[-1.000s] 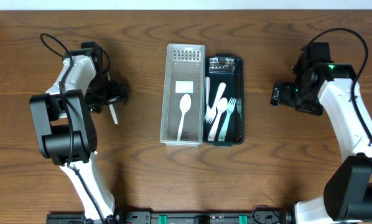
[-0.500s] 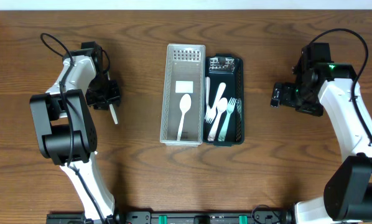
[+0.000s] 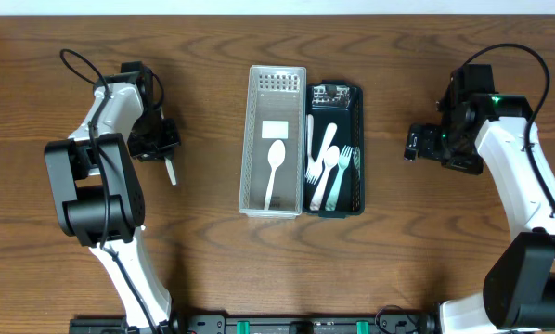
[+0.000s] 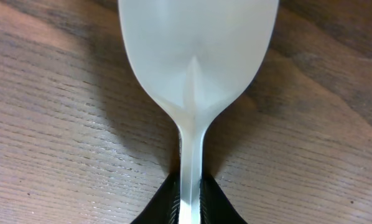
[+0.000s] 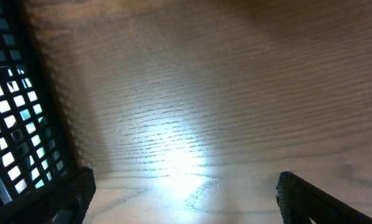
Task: Pack container
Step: 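Close the left gripper on a white spoon and lift it, then lower the spoon into the clear basket and open the left gripper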
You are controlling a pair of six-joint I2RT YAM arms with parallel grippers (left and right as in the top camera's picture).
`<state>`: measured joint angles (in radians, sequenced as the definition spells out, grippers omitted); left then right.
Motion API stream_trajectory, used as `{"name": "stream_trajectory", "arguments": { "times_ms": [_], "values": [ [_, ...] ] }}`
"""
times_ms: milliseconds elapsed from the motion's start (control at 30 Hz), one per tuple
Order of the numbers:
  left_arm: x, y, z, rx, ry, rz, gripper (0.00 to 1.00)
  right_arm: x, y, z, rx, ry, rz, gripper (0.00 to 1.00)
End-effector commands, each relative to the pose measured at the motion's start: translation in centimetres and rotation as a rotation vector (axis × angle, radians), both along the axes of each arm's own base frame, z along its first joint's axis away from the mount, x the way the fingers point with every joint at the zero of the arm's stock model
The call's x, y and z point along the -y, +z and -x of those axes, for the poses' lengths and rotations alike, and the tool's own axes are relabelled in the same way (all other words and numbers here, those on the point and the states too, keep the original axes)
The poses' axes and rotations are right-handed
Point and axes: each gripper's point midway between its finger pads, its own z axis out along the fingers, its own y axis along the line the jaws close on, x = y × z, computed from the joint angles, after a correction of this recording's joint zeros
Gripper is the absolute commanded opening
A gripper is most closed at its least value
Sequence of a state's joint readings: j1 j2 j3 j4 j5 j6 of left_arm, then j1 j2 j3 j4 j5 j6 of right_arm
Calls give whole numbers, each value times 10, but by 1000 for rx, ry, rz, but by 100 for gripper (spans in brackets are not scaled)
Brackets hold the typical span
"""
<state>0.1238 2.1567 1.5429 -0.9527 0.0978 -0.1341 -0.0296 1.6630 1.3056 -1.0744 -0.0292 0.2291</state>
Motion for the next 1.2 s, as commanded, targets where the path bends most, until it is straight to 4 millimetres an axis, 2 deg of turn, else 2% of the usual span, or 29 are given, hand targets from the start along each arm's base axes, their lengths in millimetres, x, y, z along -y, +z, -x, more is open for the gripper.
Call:
{"name": "stream_trajectory", "arguments": {
  "times_ms": [0, 167, 300, 400, 533, 700, 800, 900, 1000, 1167],
  "values": [
    [-1, -8, 6, -28, 5, 0, 6, 4, -4, 2, -16, -2, 0, 97],
    [-1, -7, 8, -32, 5, 0, 6, 2, -4, 1, -8, 3, 0, 97],
    [-1, 5, 8, -29, 4, 0, 4, 6, -4, 1, -9, -8, 0, 97],
    [1, 27, 6, -7, -3, -3, 6, 5, -4, -1, 1, -5, 0, 98],
    [16, 73, 4, 66, -40, -10, 6, 5, -3, -2, 3, -5, 0, 98],
    [60, 140, 9, 225, -159, -13, 6, 5, -3, -3, 5, -5, 0, 98],
    [101, 177, 17, 334, -269, 1, 6, 5, -3, -3, 8, -5, 1, 98],
    [143, 200, 28, 414, -375, 26, 6, 5, -3, -3, 8, -5, 0, 98],
    [174, 205, 36, 435, -399, 43, 6, 5, -3, -3, 8, -5, 0, 98],
    [210, 185, 42, 413, -424, 69, 6, 5, -3, -3, 6, -4, 0, 98]
  ]
}}
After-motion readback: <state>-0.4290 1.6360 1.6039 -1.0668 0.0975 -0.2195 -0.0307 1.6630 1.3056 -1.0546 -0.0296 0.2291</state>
